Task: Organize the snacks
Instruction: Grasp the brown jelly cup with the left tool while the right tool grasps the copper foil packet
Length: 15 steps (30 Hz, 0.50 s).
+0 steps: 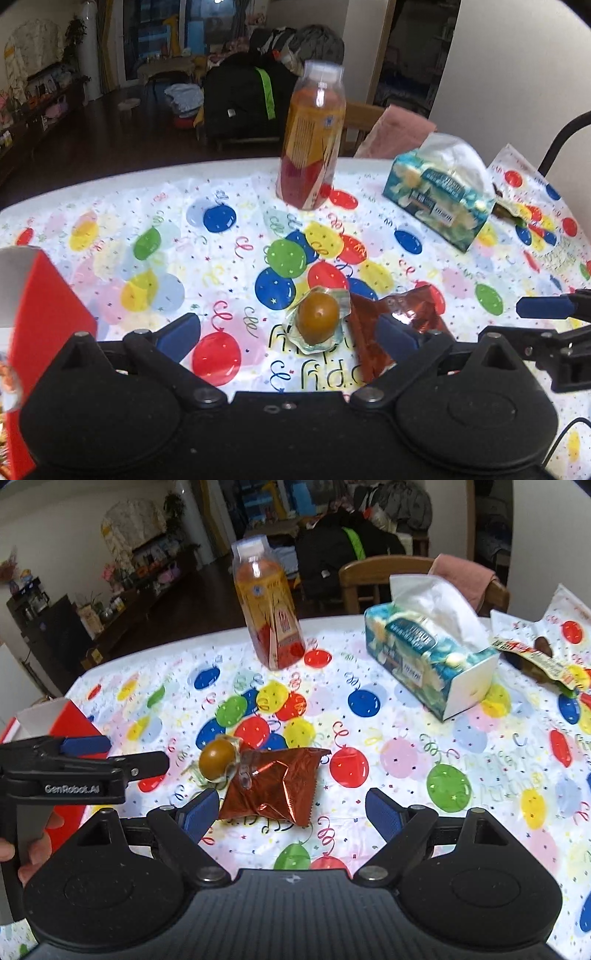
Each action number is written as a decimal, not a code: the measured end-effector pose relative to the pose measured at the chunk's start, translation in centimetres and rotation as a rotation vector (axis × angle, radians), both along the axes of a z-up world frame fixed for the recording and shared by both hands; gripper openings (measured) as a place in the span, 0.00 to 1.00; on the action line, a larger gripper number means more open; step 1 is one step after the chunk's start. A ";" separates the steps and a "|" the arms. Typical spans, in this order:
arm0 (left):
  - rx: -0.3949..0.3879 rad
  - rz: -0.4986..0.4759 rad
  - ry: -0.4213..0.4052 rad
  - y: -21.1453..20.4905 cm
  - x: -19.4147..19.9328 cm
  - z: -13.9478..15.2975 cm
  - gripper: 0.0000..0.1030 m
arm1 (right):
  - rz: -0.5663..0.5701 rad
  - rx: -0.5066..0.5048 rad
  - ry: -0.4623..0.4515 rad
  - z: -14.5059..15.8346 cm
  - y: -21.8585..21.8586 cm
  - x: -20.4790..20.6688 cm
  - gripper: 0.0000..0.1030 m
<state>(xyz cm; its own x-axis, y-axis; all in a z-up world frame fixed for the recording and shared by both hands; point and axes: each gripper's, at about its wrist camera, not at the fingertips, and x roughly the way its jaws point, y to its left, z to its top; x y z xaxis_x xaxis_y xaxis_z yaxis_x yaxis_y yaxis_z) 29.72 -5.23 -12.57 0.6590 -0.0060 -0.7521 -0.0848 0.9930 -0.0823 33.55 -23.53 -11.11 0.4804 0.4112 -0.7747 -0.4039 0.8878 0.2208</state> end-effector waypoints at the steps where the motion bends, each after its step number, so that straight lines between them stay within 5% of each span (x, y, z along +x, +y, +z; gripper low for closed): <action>1: -0.005 -0.001 0.008 0.0 0.4 -0.4 0.96 | 0.010 0.001 0.004 -0.4 0.1 0.3 0.84; 6: -0.012 -0.024 0.040 -0.3 2.2 -2.0 0.90 | 0.055 -0.008 0.024 -2.5 1.0 1.6 0.84; 15: -0.051 -0.069 0.103 -0.1 4.7 -4.4 0.78 | 0.096 -0.028 0.053 -5.0 2.1 3.3 0.62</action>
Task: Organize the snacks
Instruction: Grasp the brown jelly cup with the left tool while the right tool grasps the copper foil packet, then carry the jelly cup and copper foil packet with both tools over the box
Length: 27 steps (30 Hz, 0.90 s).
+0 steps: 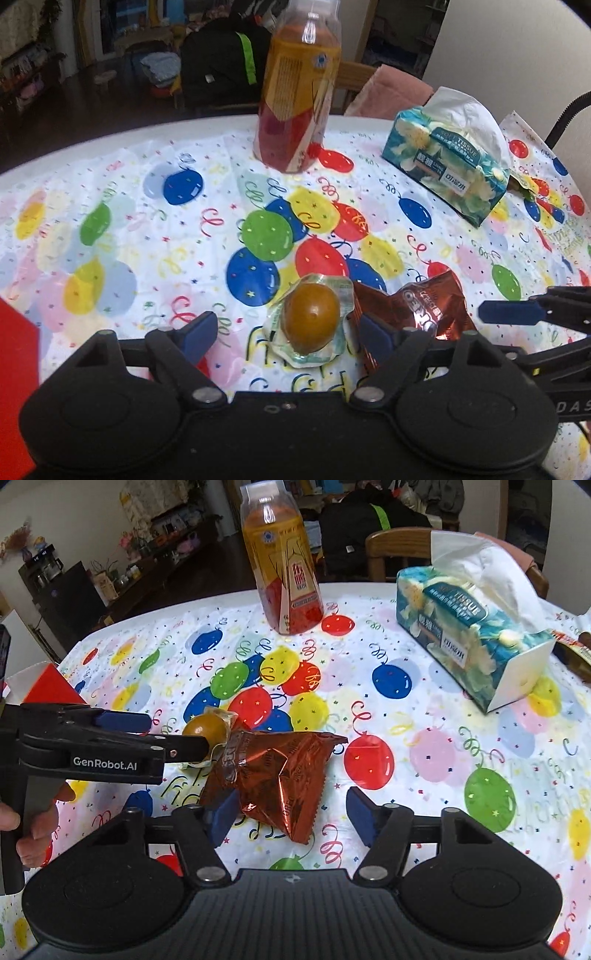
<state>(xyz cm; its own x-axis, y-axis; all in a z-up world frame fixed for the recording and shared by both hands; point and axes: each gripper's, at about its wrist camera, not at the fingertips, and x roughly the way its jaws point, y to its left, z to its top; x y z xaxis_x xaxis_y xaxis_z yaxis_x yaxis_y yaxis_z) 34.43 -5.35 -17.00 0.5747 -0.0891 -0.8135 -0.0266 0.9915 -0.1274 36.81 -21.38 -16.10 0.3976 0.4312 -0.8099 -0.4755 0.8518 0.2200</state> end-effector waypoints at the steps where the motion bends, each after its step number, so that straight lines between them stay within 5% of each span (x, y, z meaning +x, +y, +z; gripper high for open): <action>1: -0.008 -0.003 0.006 0.1 0.2 -0.2 0.78 | 0.000 -0.002 -0.001 -0.2 0.1 0.1 0.62; 10: -0.041 -0.031 0.026 0.2 1.5 -1.2 0.65 | 0.004 0.045 0.016 -0.9 0.3 0.9 0.49; 14: -0.055 -0.050 0.020 0.0 1.5 -1.1 0.51 | -0.003 0.073 0.028 -0.9 0.3 1.0 0.39; 27: -0.011 -0.040 0.026 -0.4 0.1 -0.7 0.48 | -0.055 0.064 0.012 -0.2 -0.1 -0.7 0.24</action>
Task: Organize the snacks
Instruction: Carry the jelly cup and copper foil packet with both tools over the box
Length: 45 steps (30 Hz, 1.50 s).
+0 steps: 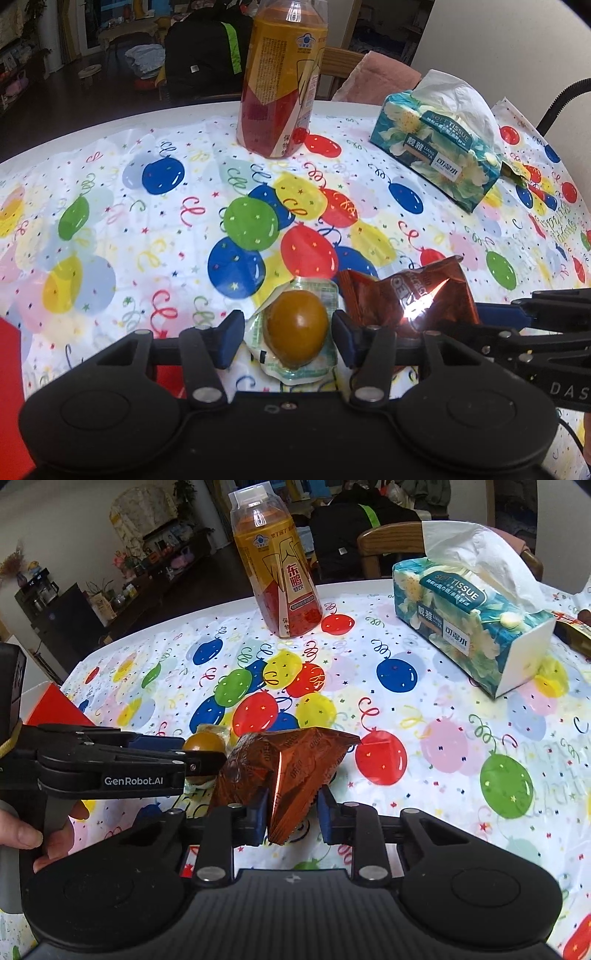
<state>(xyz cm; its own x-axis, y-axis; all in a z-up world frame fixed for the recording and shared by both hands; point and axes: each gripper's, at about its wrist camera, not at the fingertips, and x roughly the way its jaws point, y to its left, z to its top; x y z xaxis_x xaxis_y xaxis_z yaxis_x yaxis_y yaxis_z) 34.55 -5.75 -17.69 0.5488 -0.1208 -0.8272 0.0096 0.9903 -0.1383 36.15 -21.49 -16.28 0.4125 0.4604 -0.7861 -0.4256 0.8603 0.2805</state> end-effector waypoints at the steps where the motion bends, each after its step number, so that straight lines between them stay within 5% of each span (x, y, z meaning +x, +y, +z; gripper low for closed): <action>1: -0.003 0.003 0.001 0.1 -0.3 0.1 0.48 | -0.004 -0.003 -0.001 0.1 0.0 -0.3 0.24; 29: -0.072 0.082 -0.045 2.8 -11.4 6.7 0.48 | 0.014 -0.035 -0.085 8.0 1.7 -11.3 0.15; 45: -0.019 0.145 -0.133 8.3 -18.0 12.7 0.48 | 0.071 0.023 -0.164 13.5 7.4 -16.2 0.15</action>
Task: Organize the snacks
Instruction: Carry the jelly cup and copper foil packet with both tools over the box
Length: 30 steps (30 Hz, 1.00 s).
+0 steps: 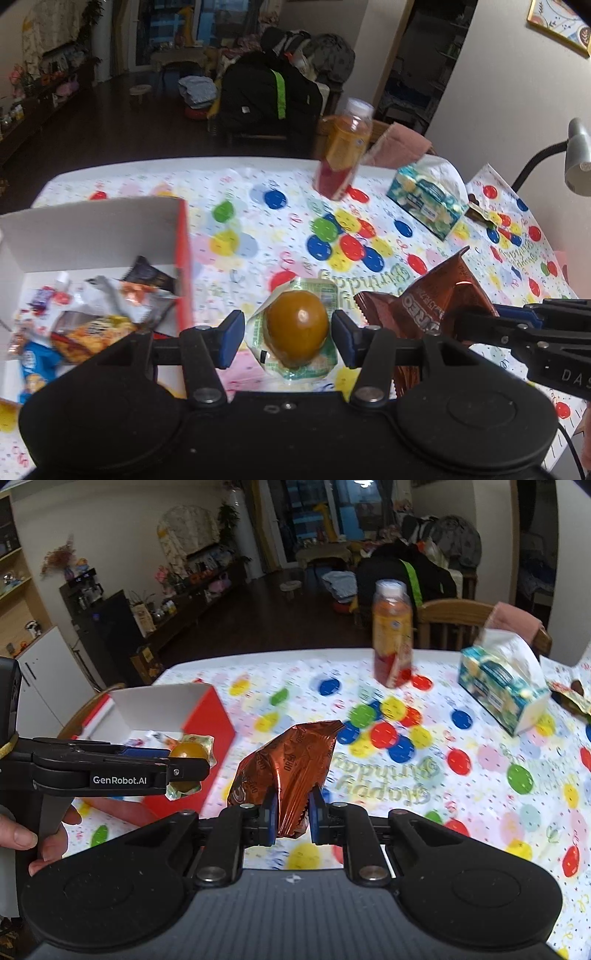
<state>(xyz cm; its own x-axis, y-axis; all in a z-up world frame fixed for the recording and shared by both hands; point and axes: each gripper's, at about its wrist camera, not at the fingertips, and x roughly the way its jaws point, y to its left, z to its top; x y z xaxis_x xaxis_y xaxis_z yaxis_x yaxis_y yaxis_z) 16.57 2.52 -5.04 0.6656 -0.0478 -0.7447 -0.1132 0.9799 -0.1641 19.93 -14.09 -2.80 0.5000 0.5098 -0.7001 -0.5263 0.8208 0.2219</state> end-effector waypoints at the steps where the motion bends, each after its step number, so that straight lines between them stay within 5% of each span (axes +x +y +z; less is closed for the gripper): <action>1: 0.001 0.005 -0.006 0.5 -0.4 0.3 0.48 | 0.006 0.002 -0.006 0.3 0.5 -0.2 0.15; 30: 0.075 0.183 -0.055 16.7 -5.7 3.1 0.48 | 0.166 -0.004 -0.044 2.3 18.9 -1.6 0.15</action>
